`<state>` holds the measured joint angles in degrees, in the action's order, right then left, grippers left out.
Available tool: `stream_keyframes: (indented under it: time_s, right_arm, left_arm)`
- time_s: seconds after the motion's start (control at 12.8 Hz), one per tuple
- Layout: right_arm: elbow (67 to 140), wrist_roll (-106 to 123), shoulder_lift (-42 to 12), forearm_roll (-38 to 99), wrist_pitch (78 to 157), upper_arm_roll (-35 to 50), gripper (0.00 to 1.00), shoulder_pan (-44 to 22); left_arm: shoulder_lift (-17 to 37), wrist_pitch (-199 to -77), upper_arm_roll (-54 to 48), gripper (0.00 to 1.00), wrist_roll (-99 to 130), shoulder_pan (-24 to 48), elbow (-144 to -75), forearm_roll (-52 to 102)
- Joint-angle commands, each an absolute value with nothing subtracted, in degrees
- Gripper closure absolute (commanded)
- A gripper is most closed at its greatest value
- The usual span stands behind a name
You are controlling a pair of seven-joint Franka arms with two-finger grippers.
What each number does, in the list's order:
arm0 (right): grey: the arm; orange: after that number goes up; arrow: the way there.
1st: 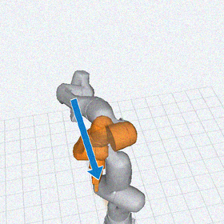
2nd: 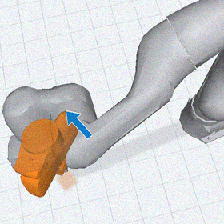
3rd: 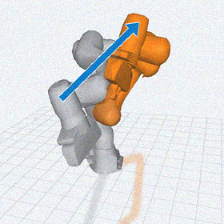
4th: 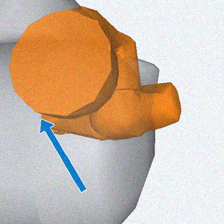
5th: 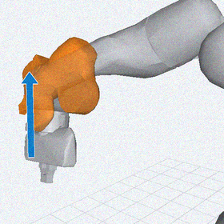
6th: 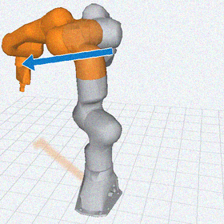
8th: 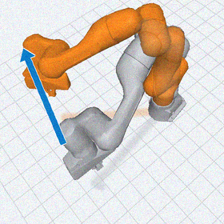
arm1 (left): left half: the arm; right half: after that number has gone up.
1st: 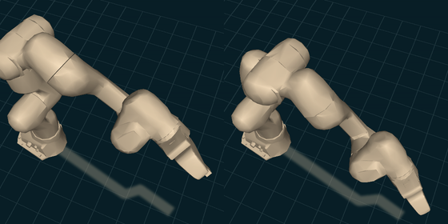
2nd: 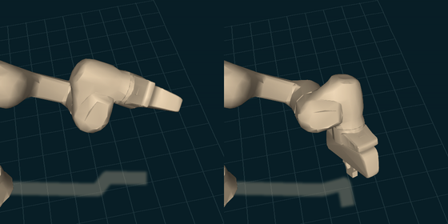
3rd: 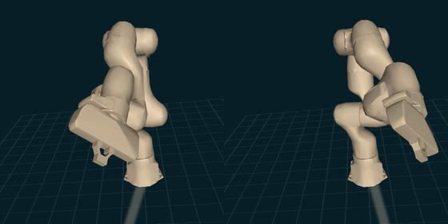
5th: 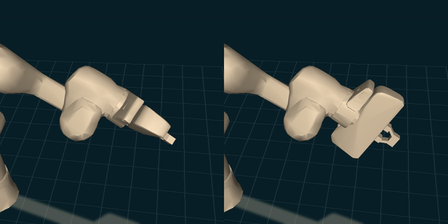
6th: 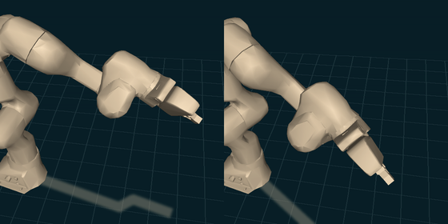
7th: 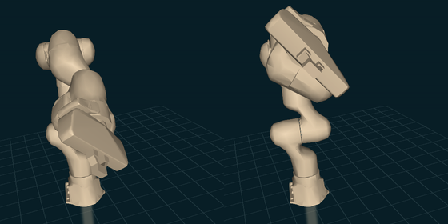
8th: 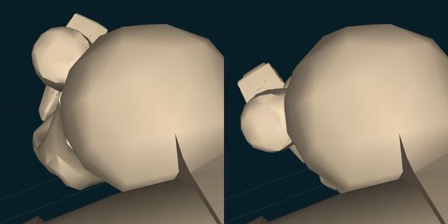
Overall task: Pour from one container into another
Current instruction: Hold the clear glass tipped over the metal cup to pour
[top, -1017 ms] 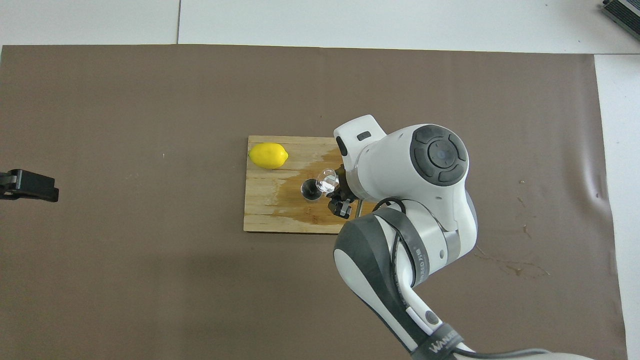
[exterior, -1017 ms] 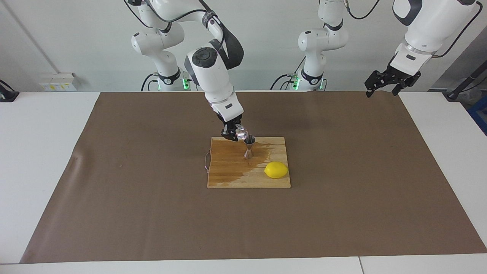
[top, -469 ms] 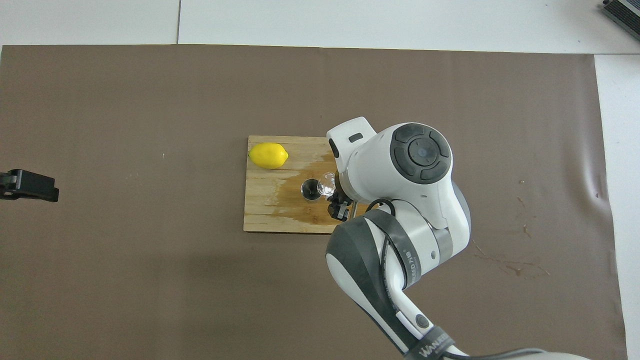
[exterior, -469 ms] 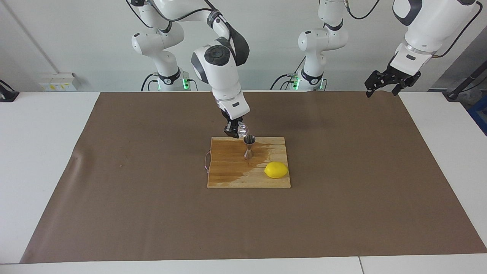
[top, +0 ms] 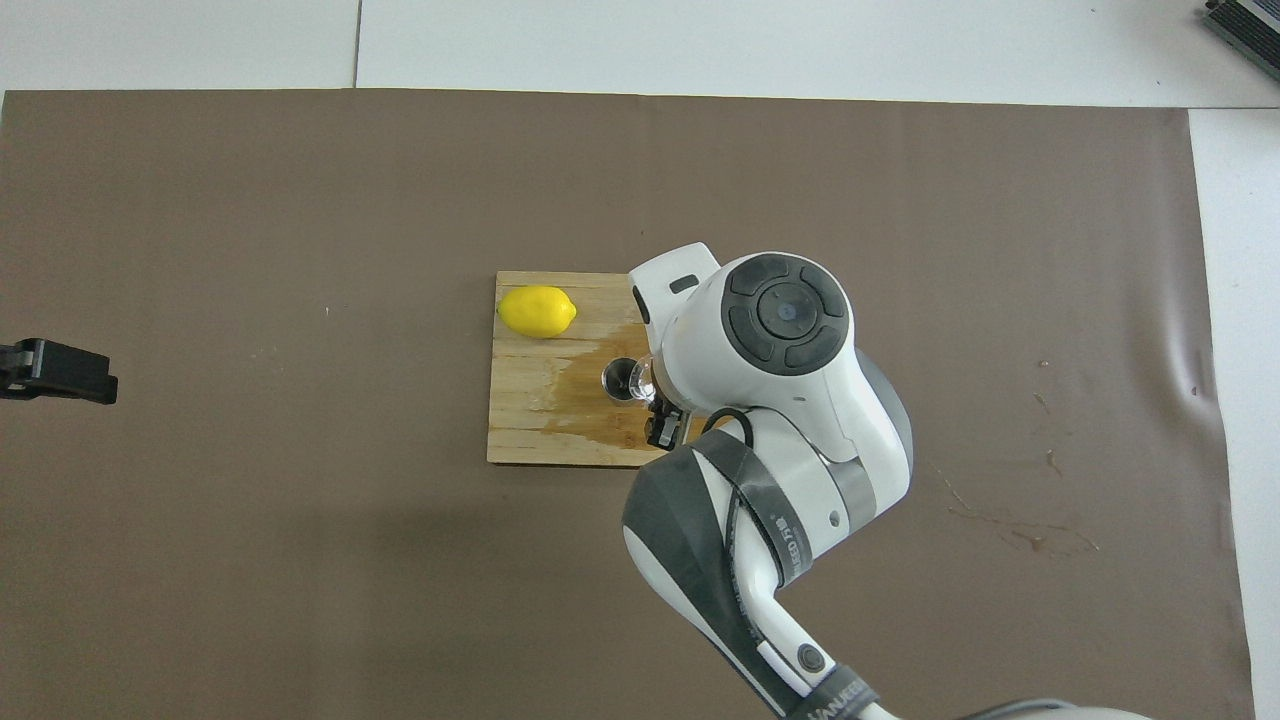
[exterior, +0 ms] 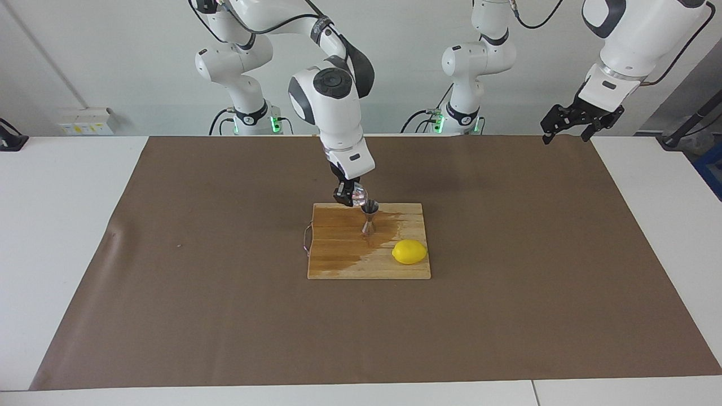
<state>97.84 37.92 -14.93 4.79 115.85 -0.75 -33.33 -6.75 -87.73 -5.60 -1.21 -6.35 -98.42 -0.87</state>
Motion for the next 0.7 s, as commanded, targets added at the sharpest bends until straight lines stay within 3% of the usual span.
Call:
stream_keyframes:
  time_s: [0.0, 0.63]
  right_arm:
    - [94.67, 34.11, -16.7, 2.2, 114.52, -1.32, 1.0, -34.01]
    - [93.78, 28.31, -17.4, -0.79, 112.77, -1.41, 1.0, -35.68]
  left_arm:
    - [-7.91, -87.45, -5.89, 0.0, -1.14, -6.86, -99.58, -1.41]
    - [-7.91, -87.45, -5.89, 0.0, -1.14, -6.86, -99.58, -1.41]
